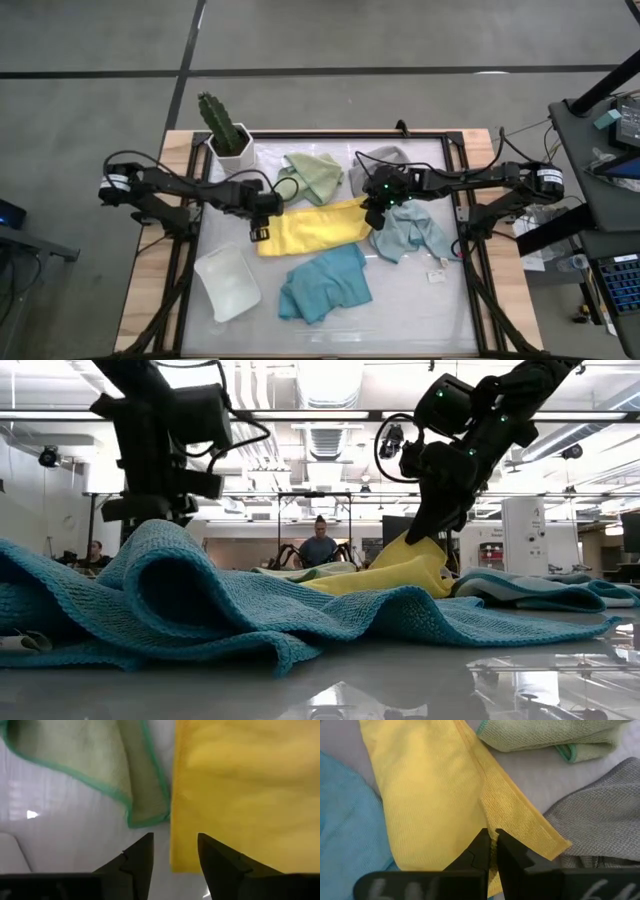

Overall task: Fold microfiber towels
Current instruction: Fold the yellow microfiber towel

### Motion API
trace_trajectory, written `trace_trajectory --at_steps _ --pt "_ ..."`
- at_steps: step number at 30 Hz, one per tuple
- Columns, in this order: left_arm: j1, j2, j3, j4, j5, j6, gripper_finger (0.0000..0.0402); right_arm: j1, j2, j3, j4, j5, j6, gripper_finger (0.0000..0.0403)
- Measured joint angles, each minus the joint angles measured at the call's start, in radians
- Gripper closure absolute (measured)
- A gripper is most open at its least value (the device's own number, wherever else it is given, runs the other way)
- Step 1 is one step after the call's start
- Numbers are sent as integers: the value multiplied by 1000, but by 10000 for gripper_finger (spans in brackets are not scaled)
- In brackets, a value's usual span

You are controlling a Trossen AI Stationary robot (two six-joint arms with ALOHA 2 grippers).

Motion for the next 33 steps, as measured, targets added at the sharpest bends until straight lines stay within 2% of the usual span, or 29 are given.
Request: trace_trajectory --at_steps 12,19,26,29,33 --pt "12 0 -32 -5 9 -2 312 5 0 0 0 1 11 385" --pt "11 0 -55 -1 31 -6 392 5 1 -1 0 1 12 385" --pt "9 -23 -38 -72 27 -3 401 23 1 -1 -4 -5 12 385" --pt "9 -60 -39 -109 -19 -22 401 25 1 -1 -4 -3 11 385" --pt "11 -121 -43 -110 -53 -56 401 23 1 3 -2 56 4 385"
